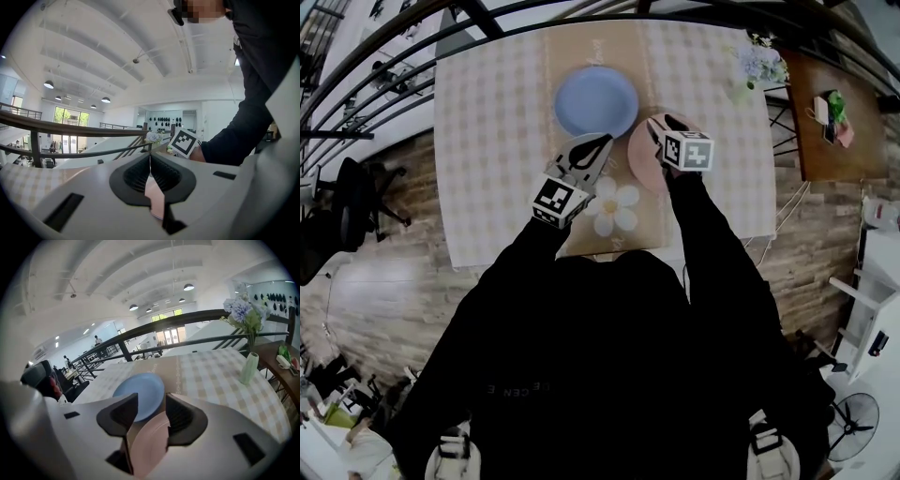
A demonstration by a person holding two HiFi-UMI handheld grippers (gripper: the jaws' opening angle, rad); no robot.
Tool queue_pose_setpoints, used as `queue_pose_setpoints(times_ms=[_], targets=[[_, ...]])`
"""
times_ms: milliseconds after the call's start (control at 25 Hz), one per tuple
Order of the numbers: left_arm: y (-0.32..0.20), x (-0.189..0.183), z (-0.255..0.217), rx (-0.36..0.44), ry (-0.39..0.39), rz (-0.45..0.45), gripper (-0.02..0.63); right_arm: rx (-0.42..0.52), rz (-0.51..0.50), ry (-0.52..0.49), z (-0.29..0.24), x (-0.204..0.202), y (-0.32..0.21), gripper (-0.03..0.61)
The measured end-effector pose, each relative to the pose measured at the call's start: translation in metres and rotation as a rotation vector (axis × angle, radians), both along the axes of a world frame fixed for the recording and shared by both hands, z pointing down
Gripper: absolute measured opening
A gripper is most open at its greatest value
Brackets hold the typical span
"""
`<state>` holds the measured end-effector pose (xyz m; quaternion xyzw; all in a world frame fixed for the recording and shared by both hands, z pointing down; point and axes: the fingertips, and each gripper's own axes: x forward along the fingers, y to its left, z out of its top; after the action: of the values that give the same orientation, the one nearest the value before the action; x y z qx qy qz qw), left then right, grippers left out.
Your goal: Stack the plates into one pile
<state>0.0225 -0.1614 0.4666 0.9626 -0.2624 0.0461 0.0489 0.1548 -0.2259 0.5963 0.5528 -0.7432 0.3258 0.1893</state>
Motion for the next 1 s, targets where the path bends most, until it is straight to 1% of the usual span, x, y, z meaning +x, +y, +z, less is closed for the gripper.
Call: queue_pose_setpoints(times_ms=[160,320,640,840,1000], targets=[[-0.014,-0.001,0.002,-0.011,0.009,-0.032,0.020,-0.008,-0.030,0.055,0.003,-0.004,-0.025,0.193],[-0.032,0.005,0.003,-0.031,0.035,-0.069,0.020,-0.032,-0.067,0.088,0.020,-0.009,-0.042,0.193],[-0.060,0.014,0.019,-0.025,0.019,-0.071,0.020,-0.119,-0.104,0.134,0.062,-0.021,-0.072,0.193],[-0.079,0.013,0.037,-0.045,0.017,-0.089,0.020,-0.158,-0.110,0.143,0.083,-0.028,-0.089,0.193],[-0.092,0.010,0.050,-0.063,0.015,-0.104,0.020,-0.191,-0.125,0.173,0.099,-0.028,-0.096,0.193]])
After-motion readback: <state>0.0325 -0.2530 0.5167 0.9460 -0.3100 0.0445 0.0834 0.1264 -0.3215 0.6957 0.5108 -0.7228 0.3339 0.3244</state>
